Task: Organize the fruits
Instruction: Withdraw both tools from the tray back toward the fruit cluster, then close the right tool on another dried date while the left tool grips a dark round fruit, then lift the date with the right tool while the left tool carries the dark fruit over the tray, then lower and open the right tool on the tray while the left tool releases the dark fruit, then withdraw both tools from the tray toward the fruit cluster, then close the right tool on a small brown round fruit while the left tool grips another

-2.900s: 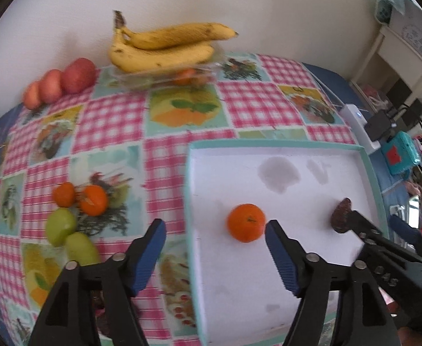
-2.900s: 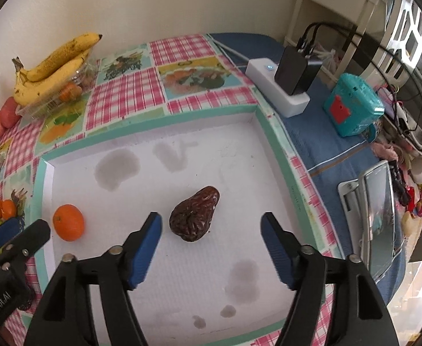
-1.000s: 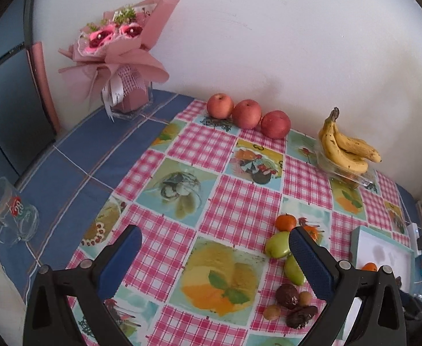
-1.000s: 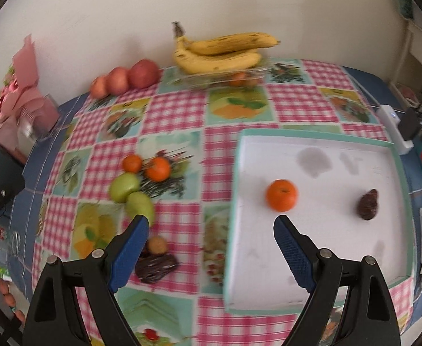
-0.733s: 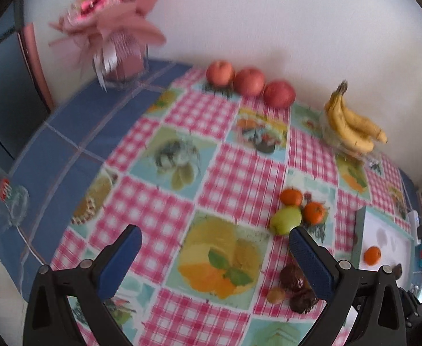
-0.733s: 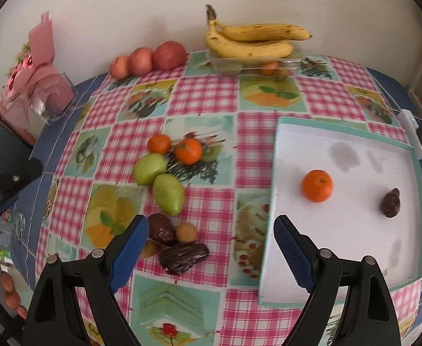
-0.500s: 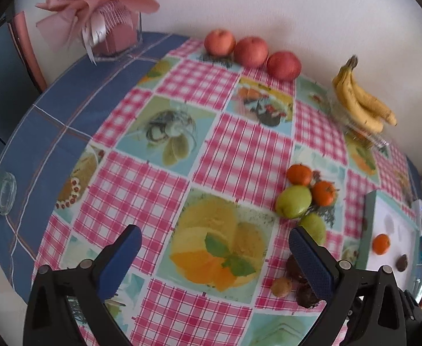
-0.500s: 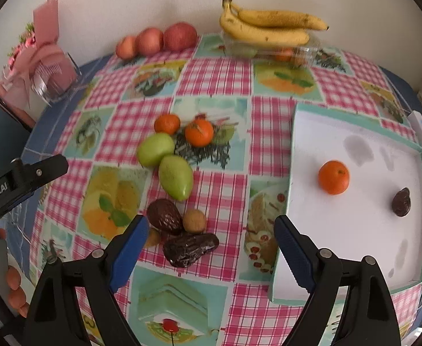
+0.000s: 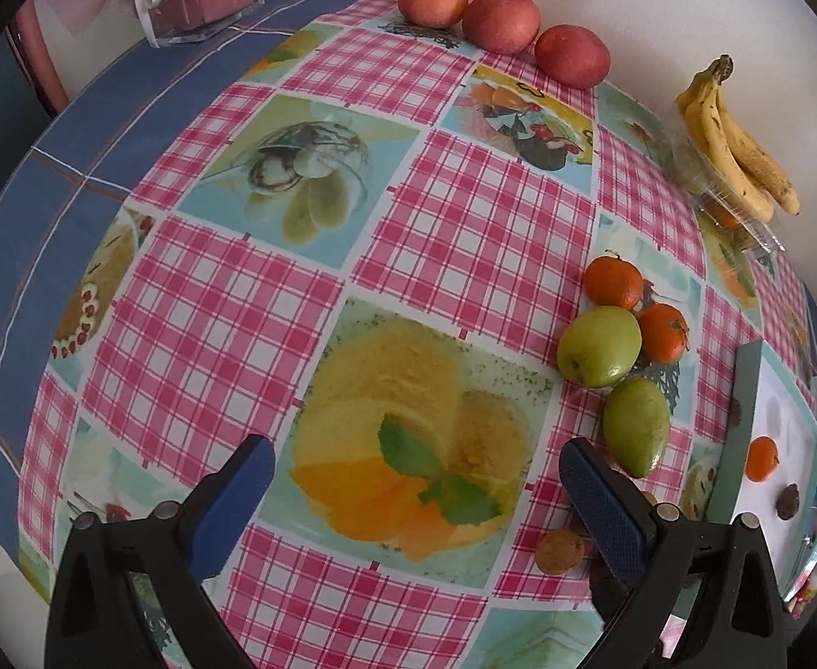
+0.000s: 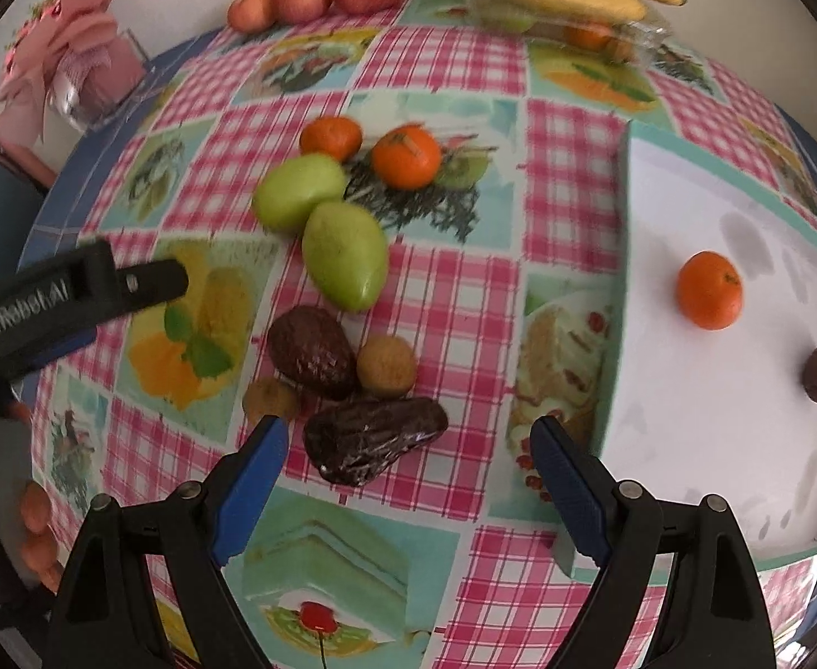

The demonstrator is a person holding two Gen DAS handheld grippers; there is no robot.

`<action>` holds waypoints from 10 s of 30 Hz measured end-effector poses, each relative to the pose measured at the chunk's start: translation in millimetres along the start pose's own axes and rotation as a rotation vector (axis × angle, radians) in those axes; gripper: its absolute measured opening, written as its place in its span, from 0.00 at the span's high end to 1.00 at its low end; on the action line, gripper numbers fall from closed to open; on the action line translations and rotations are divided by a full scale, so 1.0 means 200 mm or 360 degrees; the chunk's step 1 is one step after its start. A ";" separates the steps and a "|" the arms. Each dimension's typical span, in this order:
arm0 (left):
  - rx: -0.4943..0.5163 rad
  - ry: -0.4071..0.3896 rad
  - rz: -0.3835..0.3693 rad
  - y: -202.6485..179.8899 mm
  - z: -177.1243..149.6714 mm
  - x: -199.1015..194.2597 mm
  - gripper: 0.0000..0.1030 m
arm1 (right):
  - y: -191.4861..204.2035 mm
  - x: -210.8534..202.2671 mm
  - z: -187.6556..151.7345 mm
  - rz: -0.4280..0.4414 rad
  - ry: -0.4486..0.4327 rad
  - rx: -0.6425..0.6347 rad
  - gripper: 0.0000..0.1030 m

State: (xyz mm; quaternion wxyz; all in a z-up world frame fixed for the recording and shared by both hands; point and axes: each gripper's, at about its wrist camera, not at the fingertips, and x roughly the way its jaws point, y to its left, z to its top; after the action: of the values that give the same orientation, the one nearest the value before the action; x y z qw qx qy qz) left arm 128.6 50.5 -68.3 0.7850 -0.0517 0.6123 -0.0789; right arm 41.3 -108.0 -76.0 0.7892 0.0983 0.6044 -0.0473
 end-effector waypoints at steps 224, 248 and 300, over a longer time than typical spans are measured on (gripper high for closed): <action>0.0449 -0.0441 0.0171 -0.76 -0.14 -0.24 0.00 | -1.04 -0.36 -0.14 -0.0272 -0.0506 0.0662 0.03; 0.0078 -0.0513 0.0313 -0.06 0.02 -0.33 0.00 | -0.41 -0.33 0.03 -0.0111 -0.0557 0.0292 0.03; -0.0100 -0.0029 -0.0011 -0.01 -0.04 0.02 0.07 | -0.04 0.07 0.04 0.0085 -0.0208 -0.0020 0.60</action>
State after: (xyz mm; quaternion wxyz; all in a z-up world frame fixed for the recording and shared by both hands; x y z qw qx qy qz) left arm 121.1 48.7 -74.1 0.7882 -0.0792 0.6072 -0.0620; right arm 50.5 -117.7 -88.8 0.8285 0.1061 0.5492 -0.0286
